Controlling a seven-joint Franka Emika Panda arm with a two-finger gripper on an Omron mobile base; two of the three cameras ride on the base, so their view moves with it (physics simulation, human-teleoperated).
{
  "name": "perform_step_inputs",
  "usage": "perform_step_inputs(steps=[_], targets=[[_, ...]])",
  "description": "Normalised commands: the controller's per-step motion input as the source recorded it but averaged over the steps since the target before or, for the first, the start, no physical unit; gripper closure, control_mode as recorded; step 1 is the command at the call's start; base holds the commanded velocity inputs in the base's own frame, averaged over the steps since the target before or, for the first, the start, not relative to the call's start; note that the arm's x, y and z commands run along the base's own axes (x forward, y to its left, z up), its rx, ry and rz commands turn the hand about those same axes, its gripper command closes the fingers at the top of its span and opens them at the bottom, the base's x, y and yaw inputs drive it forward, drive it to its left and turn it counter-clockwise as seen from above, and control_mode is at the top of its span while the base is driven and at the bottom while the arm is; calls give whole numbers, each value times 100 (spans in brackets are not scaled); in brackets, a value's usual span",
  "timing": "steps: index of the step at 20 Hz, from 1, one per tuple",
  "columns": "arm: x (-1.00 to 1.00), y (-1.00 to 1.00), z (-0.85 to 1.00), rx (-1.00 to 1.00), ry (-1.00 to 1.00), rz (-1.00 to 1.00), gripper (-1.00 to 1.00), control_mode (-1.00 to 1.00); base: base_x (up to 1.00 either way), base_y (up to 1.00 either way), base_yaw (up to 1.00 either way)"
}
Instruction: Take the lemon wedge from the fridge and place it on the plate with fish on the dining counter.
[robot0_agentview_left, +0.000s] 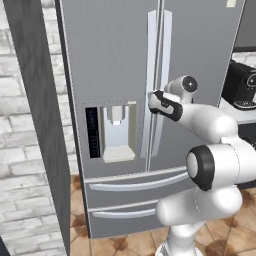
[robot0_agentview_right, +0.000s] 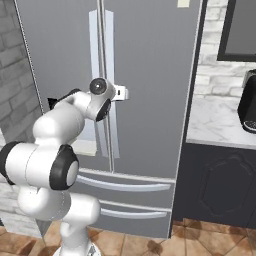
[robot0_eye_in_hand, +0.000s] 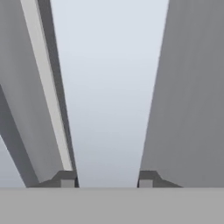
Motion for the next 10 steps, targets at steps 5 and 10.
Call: perform_step_inputs(steps=[5,10], targets=[[-75,-27,0,0,0,-8,100,-100,0,0,0],[-100,-54,0,3,0,-13,100,-100,0,0,0]])
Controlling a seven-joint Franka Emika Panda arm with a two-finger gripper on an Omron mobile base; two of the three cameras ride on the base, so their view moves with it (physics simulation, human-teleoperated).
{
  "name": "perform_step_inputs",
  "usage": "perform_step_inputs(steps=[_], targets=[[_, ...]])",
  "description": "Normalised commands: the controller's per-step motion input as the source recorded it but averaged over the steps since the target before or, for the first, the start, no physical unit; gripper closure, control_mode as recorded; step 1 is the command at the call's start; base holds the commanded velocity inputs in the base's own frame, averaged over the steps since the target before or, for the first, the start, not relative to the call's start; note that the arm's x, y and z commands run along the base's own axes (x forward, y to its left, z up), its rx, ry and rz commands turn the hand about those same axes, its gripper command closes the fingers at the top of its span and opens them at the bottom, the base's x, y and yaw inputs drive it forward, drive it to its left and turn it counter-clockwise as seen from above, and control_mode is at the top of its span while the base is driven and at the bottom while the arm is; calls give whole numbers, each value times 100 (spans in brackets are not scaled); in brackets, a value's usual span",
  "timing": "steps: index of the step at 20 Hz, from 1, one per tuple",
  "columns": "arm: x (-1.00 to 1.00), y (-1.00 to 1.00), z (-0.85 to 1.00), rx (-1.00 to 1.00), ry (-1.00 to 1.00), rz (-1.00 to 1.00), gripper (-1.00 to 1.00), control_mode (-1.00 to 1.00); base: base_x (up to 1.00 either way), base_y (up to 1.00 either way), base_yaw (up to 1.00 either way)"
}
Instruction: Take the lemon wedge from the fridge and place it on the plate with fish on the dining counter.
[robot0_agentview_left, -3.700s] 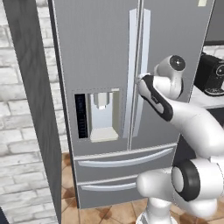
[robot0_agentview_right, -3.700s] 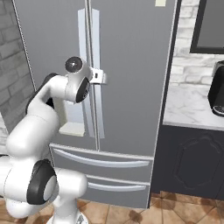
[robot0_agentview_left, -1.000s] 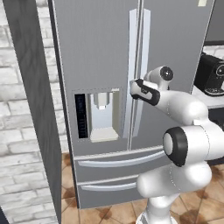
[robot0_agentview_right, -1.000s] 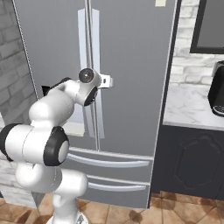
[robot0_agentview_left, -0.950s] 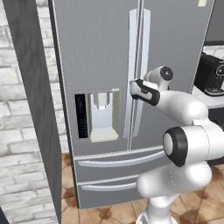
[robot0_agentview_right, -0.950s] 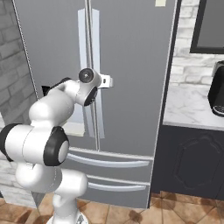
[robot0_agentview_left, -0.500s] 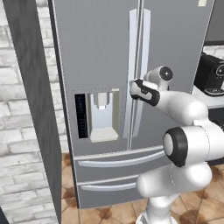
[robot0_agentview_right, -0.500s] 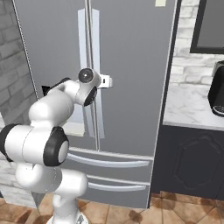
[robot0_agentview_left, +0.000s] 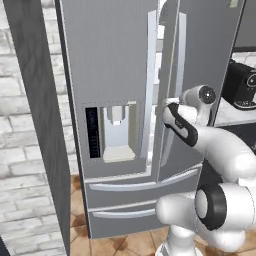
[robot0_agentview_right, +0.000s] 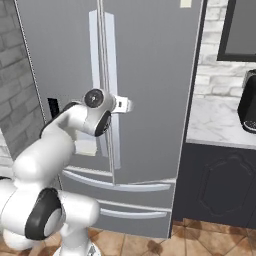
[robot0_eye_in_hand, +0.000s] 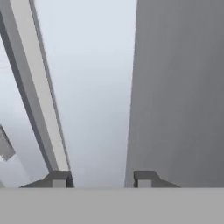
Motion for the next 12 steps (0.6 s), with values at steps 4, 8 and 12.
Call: perform_step_inputs(steps=[4,8,12], targets=[[-100,-69,0,8,0,-18,100,-100,0,0,0],[-100,-87,0,19,0,-24,100,-100,0,0,0],[-100,-82,13,28,1,-30,-100,-100,0,0,0]])
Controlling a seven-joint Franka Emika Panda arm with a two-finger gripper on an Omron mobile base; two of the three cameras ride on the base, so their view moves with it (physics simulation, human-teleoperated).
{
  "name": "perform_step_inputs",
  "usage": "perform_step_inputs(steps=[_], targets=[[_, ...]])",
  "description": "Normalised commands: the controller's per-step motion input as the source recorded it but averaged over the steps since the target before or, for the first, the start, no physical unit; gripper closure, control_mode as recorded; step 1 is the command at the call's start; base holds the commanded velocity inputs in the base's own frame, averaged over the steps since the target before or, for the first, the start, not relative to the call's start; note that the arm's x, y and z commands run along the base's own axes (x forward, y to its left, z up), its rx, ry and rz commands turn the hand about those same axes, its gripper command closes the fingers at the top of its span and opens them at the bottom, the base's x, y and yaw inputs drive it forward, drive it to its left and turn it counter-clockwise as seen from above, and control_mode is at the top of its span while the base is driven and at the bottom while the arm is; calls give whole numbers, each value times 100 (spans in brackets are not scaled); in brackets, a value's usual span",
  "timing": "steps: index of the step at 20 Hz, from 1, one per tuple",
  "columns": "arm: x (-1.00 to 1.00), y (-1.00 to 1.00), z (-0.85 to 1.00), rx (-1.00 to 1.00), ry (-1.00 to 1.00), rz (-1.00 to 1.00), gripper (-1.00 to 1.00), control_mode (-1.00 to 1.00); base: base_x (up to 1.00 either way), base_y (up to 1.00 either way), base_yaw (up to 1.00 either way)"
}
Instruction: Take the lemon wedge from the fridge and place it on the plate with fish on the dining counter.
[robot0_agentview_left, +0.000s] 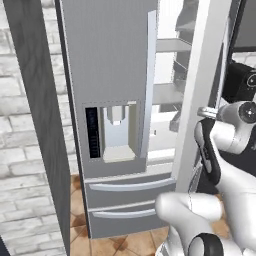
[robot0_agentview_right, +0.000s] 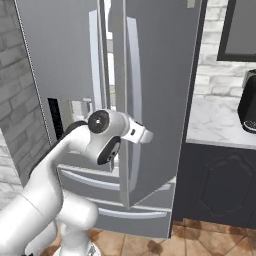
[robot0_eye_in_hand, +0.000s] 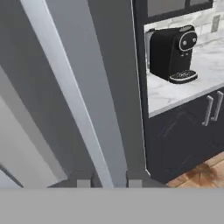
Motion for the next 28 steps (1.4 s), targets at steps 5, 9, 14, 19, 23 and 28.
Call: perform_step_inputs(steps=[5,9,14,19,23,28], targets=[[-81,22,97,17,-13,-18,-100,-100,0,0,0],[-13,100,100,0,-4,-4,-100,-100,0,0,0],[11,100,82,-13,0,-18,-100,-100,0,0,0],[50,77,11,-15,0,-40,-100,-100,0,0,0],[24,-6,0,-1,2,-7,-100,-100,0,0,0],[24,-27,-3,-2,7,-42,-100,-100,0,0,0]])
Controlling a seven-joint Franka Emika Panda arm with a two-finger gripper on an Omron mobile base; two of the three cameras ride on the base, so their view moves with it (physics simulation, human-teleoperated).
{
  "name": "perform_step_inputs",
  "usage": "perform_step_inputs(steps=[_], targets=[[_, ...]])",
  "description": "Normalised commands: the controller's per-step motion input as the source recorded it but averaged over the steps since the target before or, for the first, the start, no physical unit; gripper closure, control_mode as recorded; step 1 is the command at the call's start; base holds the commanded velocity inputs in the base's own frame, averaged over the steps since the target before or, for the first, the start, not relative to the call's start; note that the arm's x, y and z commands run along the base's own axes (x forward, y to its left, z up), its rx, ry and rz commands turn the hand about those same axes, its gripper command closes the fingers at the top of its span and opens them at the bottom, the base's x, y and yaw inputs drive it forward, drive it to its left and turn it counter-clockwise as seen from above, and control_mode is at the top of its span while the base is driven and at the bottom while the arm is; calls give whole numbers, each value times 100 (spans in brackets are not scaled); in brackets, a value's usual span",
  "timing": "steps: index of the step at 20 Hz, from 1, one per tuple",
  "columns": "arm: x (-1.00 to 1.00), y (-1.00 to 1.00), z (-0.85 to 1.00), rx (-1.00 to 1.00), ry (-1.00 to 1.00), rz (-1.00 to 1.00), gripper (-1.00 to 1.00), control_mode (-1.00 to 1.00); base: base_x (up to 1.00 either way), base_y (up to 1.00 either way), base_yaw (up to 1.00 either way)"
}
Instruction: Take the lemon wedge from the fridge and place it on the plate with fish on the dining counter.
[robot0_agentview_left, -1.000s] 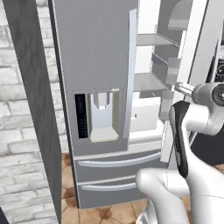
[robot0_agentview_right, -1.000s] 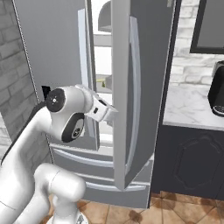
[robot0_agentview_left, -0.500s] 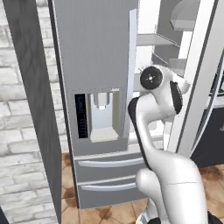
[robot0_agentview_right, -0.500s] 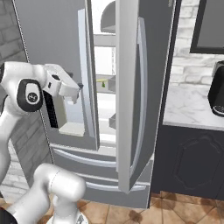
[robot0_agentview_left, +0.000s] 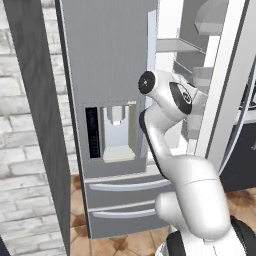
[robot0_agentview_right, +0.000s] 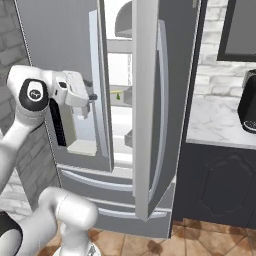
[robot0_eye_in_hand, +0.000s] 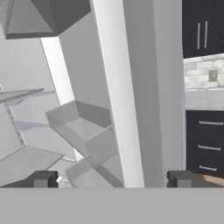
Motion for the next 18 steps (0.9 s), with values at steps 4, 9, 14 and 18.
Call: perform_step_inputs(steps=[4,9,14,18], targets=[[50,-8,0,0,4,-27,-100,-100,0,0,0],[58,-25,0,0,0,-9,-100,-100,0,0,0],[52,-51,-5,0,1,-15,-100,-100,0,0,0],[58,-52,0,-1,0,-17,-100,-100,0,0,0]])
